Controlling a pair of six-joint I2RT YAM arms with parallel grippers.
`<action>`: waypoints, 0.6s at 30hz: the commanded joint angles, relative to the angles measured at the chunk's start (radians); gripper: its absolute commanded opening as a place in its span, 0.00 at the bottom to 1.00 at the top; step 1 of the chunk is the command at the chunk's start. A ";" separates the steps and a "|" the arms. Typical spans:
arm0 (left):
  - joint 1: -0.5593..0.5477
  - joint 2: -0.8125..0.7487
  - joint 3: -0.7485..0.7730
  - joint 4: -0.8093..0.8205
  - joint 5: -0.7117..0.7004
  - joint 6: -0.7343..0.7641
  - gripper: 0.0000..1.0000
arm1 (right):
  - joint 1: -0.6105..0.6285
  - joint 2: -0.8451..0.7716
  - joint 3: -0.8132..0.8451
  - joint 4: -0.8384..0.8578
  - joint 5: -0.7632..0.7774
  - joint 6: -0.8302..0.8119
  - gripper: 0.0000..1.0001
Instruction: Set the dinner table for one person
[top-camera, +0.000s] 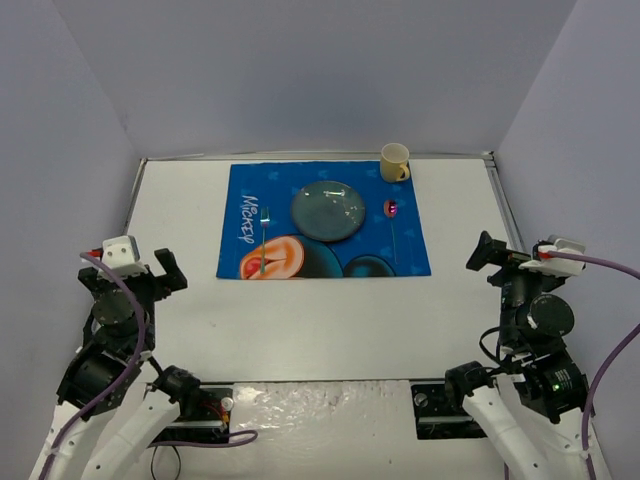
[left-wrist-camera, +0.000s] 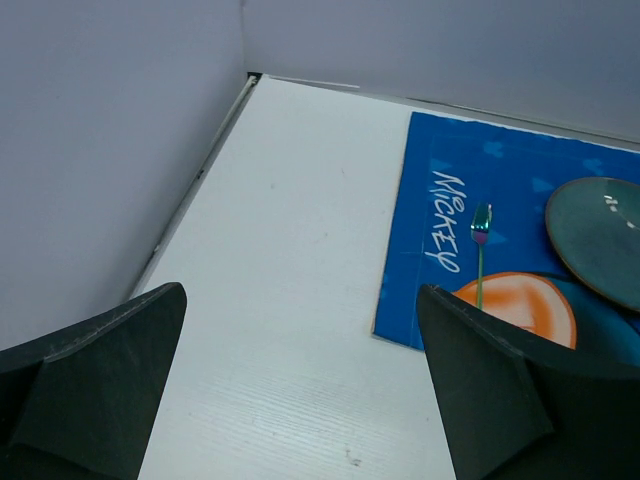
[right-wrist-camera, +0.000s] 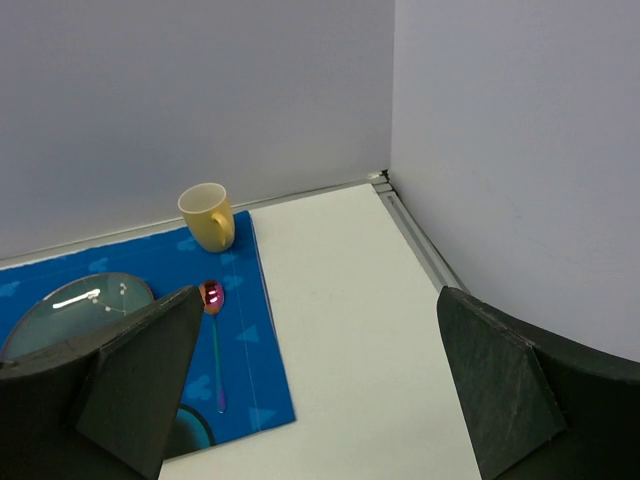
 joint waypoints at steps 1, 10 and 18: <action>0.006 -0.020 -0.067 0.116 -0.099 0.011 0.97 | 0.004 -0.005 -0.049 0.104 0.016 -0.042 1.00; 0.076 0.011 -0.100 0.149 -0.105 0.030 0.97 | 0.002 -0.050 -0.120 0.167 0.019 -0.018 1.00; 0.219 0.024 -0.103 0.147 0.044 -0.026 0.97 | 0.001 -0.036 -0.120 0.169 0.006 -0.018 1.00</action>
